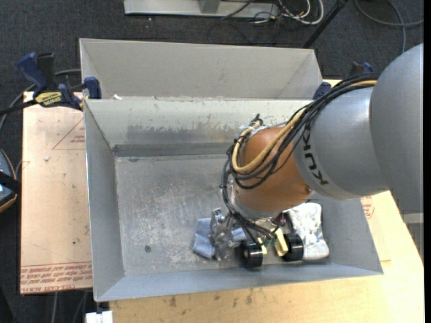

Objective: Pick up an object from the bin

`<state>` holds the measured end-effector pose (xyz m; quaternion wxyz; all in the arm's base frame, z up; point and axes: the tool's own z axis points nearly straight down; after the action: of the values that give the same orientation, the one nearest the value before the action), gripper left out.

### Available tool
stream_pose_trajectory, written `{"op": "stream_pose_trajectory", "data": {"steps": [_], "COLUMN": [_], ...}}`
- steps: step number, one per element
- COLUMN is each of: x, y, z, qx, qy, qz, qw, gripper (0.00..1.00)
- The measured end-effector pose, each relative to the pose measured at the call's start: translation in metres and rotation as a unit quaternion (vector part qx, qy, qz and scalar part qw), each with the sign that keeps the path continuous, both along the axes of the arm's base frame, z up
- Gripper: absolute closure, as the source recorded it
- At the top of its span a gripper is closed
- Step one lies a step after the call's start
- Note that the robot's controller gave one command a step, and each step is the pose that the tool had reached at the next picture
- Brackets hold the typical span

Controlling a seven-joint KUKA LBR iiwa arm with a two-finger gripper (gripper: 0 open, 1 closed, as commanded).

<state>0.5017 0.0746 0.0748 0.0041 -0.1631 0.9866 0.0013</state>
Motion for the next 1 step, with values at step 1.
{"op": "stream_pose_trajectory", "data": {"steps": [1], "x": [0.0], "y": [0.0], "z": [0.0], "qx": [0.0], "qy": [0.0], "qz": [0.0], "qw": [1.0], "gripper": [1.0]}}
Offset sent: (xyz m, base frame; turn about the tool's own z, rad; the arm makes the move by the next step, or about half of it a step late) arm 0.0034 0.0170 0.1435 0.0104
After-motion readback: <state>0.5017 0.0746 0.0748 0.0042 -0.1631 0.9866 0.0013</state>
